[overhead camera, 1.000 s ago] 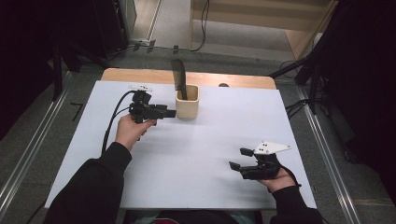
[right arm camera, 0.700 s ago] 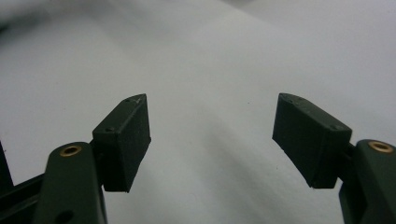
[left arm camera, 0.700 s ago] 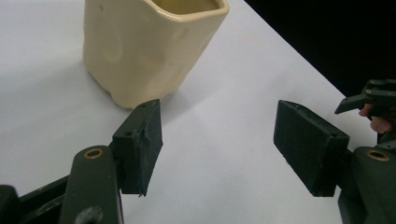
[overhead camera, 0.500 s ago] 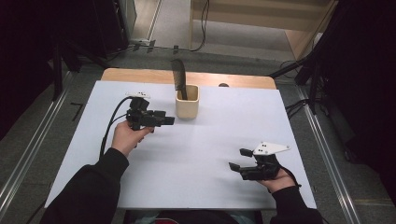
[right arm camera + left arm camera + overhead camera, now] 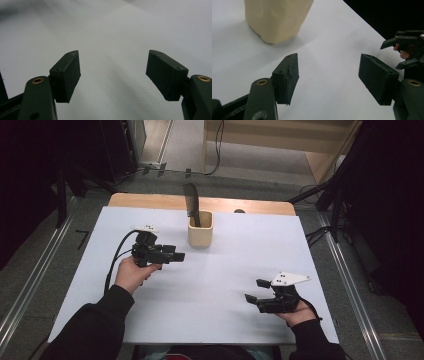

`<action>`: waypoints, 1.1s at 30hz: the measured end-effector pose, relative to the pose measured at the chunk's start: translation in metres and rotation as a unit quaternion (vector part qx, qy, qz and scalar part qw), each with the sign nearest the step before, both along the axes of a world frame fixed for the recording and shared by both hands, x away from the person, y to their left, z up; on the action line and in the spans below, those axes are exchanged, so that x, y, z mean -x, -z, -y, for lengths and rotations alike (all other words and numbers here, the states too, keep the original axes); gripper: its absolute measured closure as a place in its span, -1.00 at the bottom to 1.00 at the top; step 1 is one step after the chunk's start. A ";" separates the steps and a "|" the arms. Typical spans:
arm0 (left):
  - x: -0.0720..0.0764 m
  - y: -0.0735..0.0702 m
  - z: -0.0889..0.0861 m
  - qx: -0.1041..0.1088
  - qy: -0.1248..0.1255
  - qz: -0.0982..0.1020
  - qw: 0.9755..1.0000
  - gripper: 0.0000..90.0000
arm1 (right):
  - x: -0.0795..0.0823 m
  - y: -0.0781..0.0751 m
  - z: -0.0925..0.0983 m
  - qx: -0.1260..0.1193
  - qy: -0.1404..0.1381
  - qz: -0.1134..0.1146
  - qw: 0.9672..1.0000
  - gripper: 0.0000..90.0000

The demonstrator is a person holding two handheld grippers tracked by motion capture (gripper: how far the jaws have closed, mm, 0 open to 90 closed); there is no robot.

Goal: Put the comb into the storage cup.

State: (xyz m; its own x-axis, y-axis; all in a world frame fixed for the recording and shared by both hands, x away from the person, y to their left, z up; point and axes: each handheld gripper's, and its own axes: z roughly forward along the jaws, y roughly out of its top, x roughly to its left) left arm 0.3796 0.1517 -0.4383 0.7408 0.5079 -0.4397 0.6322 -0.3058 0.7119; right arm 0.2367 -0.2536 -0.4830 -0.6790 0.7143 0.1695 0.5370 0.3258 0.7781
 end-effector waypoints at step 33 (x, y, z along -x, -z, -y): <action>0.042 0.006 -0.024 -0.026 0.006 0.008 1.000 -0.32 | 0.000 0.000 0.001 0.003 0.003 -0.003 1.000 -0.43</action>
State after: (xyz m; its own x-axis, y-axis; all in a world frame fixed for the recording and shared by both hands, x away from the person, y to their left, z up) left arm 0.3375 0.1753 -0.4444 0.7538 0.5208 -0.4008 0.6168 -0.3503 0.7049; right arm 0.2367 -0.2547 -0.4832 -0.6745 0.7187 0.1692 0.5428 0.3274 0.7734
